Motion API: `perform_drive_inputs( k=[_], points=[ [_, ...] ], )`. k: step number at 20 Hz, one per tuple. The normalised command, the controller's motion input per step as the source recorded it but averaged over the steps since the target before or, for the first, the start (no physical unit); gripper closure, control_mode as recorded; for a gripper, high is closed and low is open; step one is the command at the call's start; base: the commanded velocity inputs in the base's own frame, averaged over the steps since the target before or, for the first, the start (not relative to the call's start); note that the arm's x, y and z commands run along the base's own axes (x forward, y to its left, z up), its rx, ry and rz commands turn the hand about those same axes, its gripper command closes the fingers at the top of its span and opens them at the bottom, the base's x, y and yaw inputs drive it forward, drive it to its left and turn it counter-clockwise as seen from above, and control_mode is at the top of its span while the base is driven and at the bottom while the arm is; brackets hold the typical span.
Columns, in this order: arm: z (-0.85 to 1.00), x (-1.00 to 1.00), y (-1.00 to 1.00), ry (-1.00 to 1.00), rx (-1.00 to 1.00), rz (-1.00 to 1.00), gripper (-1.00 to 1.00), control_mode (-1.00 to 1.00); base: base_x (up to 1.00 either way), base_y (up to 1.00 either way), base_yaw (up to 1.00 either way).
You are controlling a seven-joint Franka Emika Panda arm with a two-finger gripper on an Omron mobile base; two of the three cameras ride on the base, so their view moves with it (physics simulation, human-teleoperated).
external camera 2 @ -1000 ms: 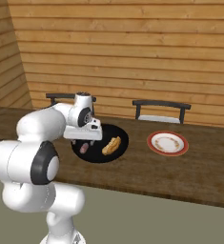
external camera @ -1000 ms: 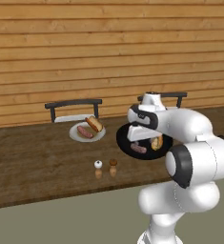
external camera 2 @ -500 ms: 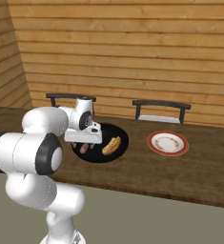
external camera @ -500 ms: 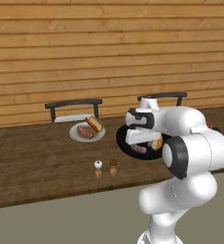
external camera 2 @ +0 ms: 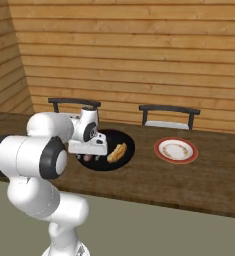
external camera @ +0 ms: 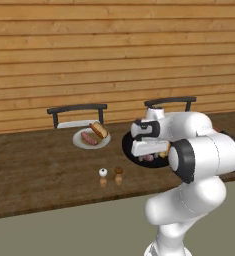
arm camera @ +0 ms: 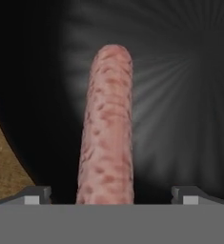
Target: Place one bun and one sausage from the bowl on each plate.
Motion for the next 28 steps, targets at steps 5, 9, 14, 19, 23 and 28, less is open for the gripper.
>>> perform_drive_inputs(
  k=[5,9,14,19,23,28],
  points=[
    [-0.15,0.0,0.0,0.0,0.0,0.0,-1.0,-1.0,0.0,0.0,0.0],
    [-0.01,0.0,0.0,0.0,0.0,0.0,1.0,-1.0,0.0,0.0,0.0],
    [0.01,0.0,0.0,0.0,0.0,0.0,1.0,-1.0,0.0,0.0,0.0],
    [0.39,-0.01,-0.09,0.0,0.0,0.0,1.0,-1.0,0.0,0.0,0.0],
    [0.61,-0.11,-0.31,-0.03,0.0,0.0,1.0,-1.0,0.0,0.0,0.0],
    [0.62,-0.05,-0.69,-0.17,0.0,-0.03,1.0,-1.0,0.0,0.0,0.0]
  ],
)
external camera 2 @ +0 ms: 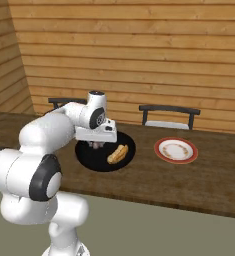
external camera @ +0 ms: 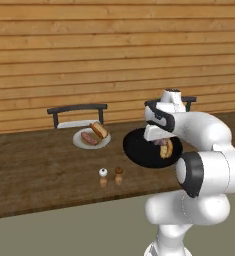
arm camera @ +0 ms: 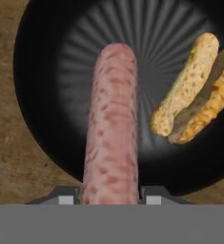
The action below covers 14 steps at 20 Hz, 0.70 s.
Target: Place one bun and one sausage from the bowl on each plate.
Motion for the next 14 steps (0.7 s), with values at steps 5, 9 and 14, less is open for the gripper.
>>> perform_drive_inputs(
  k=[5,9,14],
  points=[
    [0.53,-0.08,-0.89,-0.29,-0.01,-0.13,1.0,-1.0,0.0,0.0,0.0],
    [0.55,0.09,-1.0,-0.27,0.0,0.01,1.0,-1.0,0.0,0.0,0.0],
    [0.18,0.26,-1.0,-0.23,0.0,0.05,1.0,-1.0,0.0,0.0,0.0]
  ],
)
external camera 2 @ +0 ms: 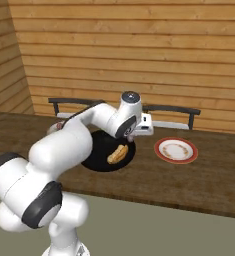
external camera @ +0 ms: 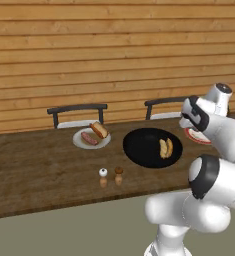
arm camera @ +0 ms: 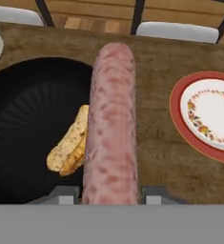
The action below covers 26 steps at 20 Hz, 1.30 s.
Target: Place one bun and one sausage from the bowl on each plate.
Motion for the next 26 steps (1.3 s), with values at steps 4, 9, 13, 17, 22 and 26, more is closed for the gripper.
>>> perform_drive_inputs(
  k=[4,9,13,17,22,26],
  points=[
    [0.01,0.15,-1.0,-0.14,0.0,0.05,1.0,-1.0,0.0,0.0,0.0],
    [0.01,0.13,-0.75,0.04,-0.02,0.0,1.0,-1.0,0.0,0.0,0.0],
    [0.06,0.46,-0.86,0.22,0.01,0.0,1.0,-1.0,0.0,0.0,0.0],
    [-0.12,0.22,-0.73,0.13,0.04,0.0,1.0,-1.0,0.0,0.0,0.0],
    [-0.29,0.3,-0.57,0.04,0.01,0.0,1.0,-1.0,0.0,0.0,0.0],
    [-0.19,0.57,-0.29,0.11,0.01,0.0,1.0,-1.0,0.0,0.0,0.0]
  ],
)
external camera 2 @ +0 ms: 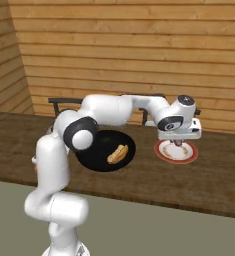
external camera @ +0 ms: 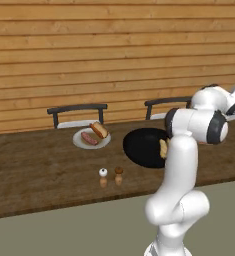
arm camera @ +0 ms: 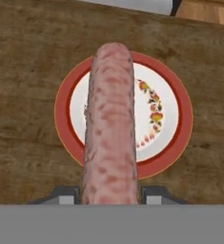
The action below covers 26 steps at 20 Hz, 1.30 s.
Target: Place one bun and one sausage from the bowl on each plate.
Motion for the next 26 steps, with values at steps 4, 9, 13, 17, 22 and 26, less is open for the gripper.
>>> perform_drive_inputs(
  k=[4,9,13,17,22,26],
  points=[
    [-0.35,0.34,-0.06,0.02,-0.02,0.0,1.0,-1.0,0.0,0.0,0.0],
    [-0.7,0.16,-0.01,0.04,-0.19,0.0,1.0,-1.0,0.0,0.0,0.0],
    [-0.61,0.05,0.06,0.01,-0.29,0.0,1.0,-1.0,0.0,0.0,0.0],
    [-0.08,0.23,-0.12,0.0,-0.01,0.0,1.0,-1.0,0.0,0.0,0.0],
    [-0.1,0.3,-0.06,0.0,0.05,0.0,1.0,-1.0,0.0,0.0,0.0],
    [-0.23,0.32,0.0,-0.04,0.0,0.0,1.0,-1.0,0.0,0.0,0.0]
  ],
)
